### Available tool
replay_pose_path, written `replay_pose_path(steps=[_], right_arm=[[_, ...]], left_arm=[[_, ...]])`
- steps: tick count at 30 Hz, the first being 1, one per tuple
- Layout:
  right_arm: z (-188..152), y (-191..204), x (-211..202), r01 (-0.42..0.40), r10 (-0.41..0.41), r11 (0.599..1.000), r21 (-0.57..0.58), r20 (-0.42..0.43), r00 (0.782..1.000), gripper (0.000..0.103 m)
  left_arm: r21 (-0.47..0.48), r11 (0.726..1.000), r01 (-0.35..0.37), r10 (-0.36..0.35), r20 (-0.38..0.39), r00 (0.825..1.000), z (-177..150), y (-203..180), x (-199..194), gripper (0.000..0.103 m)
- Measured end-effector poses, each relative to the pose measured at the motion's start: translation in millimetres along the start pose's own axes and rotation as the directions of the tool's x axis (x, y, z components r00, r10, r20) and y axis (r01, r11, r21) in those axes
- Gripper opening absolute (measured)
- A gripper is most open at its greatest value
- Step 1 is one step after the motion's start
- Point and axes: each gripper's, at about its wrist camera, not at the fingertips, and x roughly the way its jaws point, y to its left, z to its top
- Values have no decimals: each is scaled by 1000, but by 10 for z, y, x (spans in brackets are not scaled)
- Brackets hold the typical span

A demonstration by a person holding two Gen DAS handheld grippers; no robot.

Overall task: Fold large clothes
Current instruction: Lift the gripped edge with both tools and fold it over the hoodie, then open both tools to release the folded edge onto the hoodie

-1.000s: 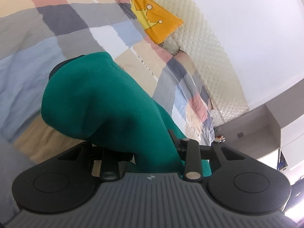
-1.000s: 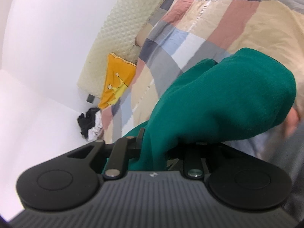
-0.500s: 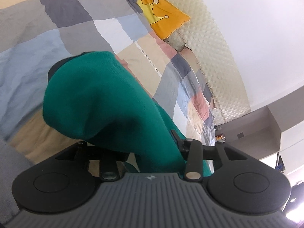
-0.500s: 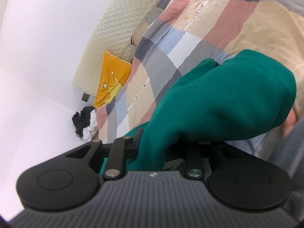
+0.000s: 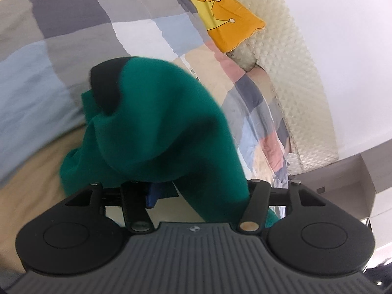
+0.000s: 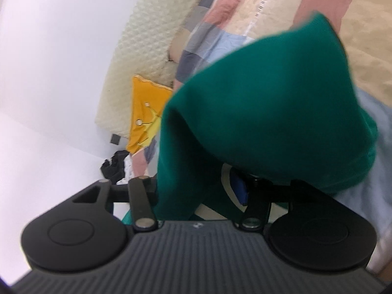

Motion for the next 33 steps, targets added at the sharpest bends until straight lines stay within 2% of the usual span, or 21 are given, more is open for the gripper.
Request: replay_pose_path(steps=[7, 14, 21, 25, 28, 31, 32, 33], right_arm=[[339, -328, 665, 74, -66, 993, 88, -86, 994, 57], [442, -465, 979, 64, -61, 997, 38, -79, 995, 55], [485, -441, 1177, 106, -108, 994, -28, -57, 993, 55], [495, -452, 1196, 98, -101, 994, -54, -51, 994, 56], [486, -450, 1181, 80, -84, 994, -73, -54, 995, 56], [479, -395, 1197, 66, -71, 994, -90, -60, 996, 56], [479, -378, 1186, 64, -71, 993, -102, -67, 995, 56], [479, -360, 1172, 63, -71, 992, -112, -71, 995, 56]], left_arm=[[31, 997, -65, 65, -17, 998, 278, -3, 664, 62], [89, 995, -48, 51, -31, 998, 413, 59, 1166, 62], [163, 984, -66, 70, -18, 997, 432, 28, 1423, 62], [199, 977, -74, 77, -6, 997, 380, -6, 1410, 62], [185, 981, -55, 59, -16, 998, 395, 14, 1367, 62], [171, 985, -18, 24, -34, 999, 420, 30, 1287, 73], [162, 987, 13, -4, -59, 998, 436, 25, 1274, 83], [148, 987, 57, -44, -90, 995, 446, 35, 1248, 89]])
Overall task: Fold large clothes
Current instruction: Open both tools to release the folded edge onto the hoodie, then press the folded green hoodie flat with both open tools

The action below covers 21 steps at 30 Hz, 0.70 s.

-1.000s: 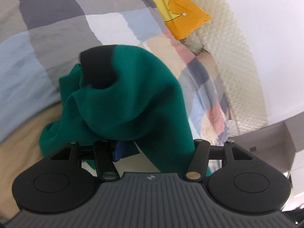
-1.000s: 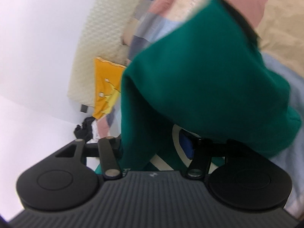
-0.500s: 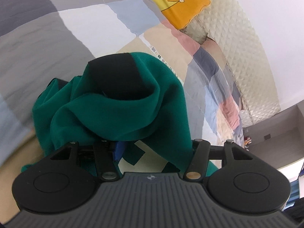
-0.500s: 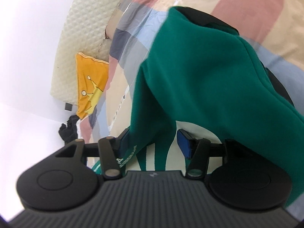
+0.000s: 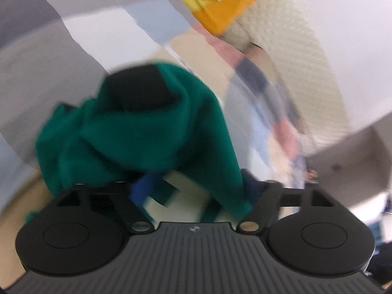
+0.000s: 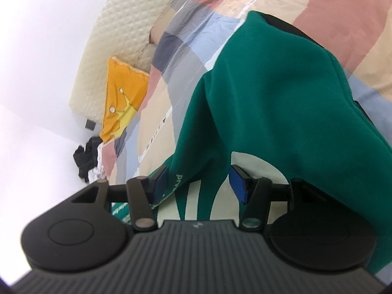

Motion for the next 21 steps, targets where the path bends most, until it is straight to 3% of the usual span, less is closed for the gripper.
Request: replay_pose_path(steps=[3, 5, 7, 13, 18, 21], right_arm=[[-12, 16, -96, -43, 43, 999, -1, -3, 999, 65], [-42, 41, -177, -83, 83, 997, 4, -9, 996, 80], [-79, 101, -246, -103, 102, 995, -18, -9, 995, 87], [-171, 416, -504, -87, 91, 970, -225, 7, 996, 87], [-314, 564, -526, -13, 17, 913, -408, 6, 1000, 87], [-324, 515, -456, 34, -34, 897, -441, 9, 999, 87]], left_arm=[[15, 999, 31, -31, 14, 999, -64, -64, -196, 93], [46, 998, 42, -43, 28, 999, -124, -133, -320, 93], [97, 994, 52, -57, 43, 997, -185, -219, -447, 93], [314, 949, 7, -29, 66, 997, -480, -531, -632, 93], [391, 914, -106, 95, 47, 994, -695, -620, -417, 93], [441, 882, -167, 153, 68, 986, -771, -660, -226, 93]])
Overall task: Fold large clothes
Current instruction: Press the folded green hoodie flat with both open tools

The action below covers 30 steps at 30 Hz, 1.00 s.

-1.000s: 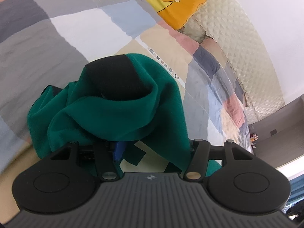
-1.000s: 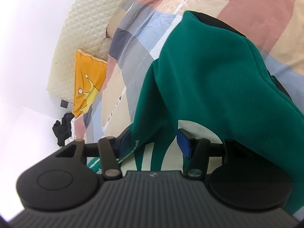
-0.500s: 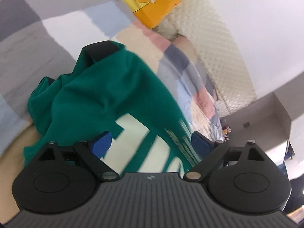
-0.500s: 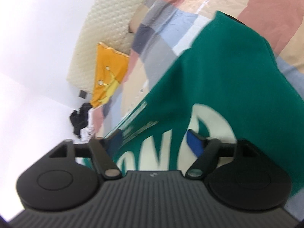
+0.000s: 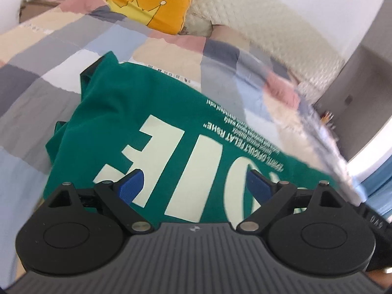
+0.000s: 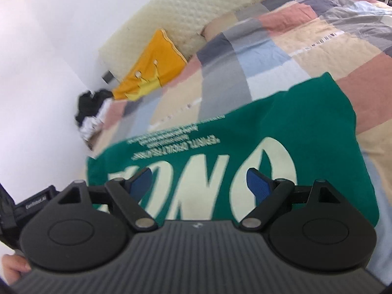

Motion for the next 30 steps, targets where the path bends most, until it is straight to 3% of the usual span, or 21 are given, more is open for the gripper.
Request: replay_pose_path(steps=[14, 19, 30], right_arm=[[99, -55, 510, 153, -154, 980, -123, 9, 988, 80], [68, -22, 638, 160, -160, 969, -188, 14, 987, 80], [101, -51, 1033, 194, -206, 948, -253, -20, 978, 80]], left_arm=[[142, 973, -181, 171, 77, 982, 204, -42, 537, 93], [204, 959, -194, 183, 72, 980, 262, 24, 719, 93], [188, 964, -189, 184, 43, 982, 350, 206, 954, 95]])
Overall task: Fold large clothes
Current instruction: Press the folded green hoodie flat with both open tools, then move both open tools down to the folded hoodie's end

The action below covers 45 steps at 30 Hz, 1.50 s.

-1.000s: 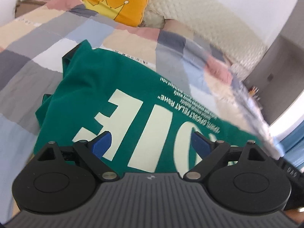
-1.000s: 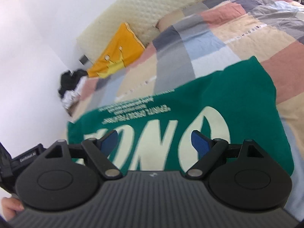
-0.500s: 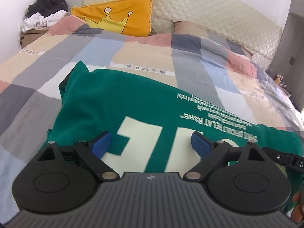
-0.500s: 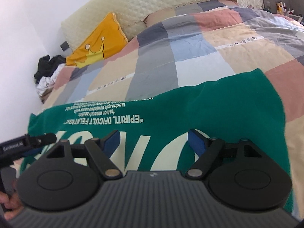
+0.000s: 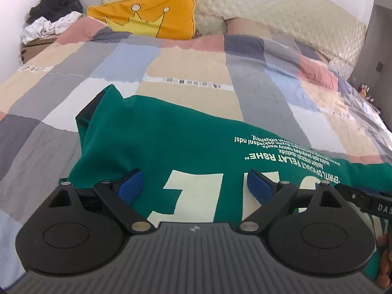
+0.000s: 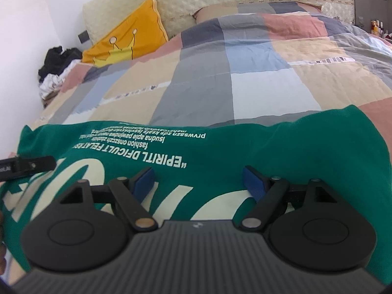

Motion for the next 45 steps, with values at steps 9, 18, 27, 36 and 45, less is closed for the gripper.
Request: replay_pose_path(steps=[9, 18, 27, 36, 45], right_arm=[[-61, 20, 109, 12, -12, 1000, -25, 19, 1000, 80], [-91, 27, -331, 25, -28, 999, 40, 94, 995, 80], [-215, 116, -1135, 24, -48, 989, 143, 164, 985, 81], [-643, 212, -1423, -56, 40, 978, 201, 82, 996, 83], [-843, 107, -1181, -195, 226, 883, 428, -22, 974, 87]], left_arm=[[-33, 999, 35, -35, -4, 999, -12, 74, 85, 96], [-29, 999, 38, -37, 53, 998, -122, -24, -458, 96], [2, 999, 47, -47, 120, 992, -360, -165, -1267, 96], [12, 997, 81, -82, 166, 983, -656, -339, -1792, 96], [-35, 995, 95, -92, 84, 992, -953, -379, -1771, 96]])
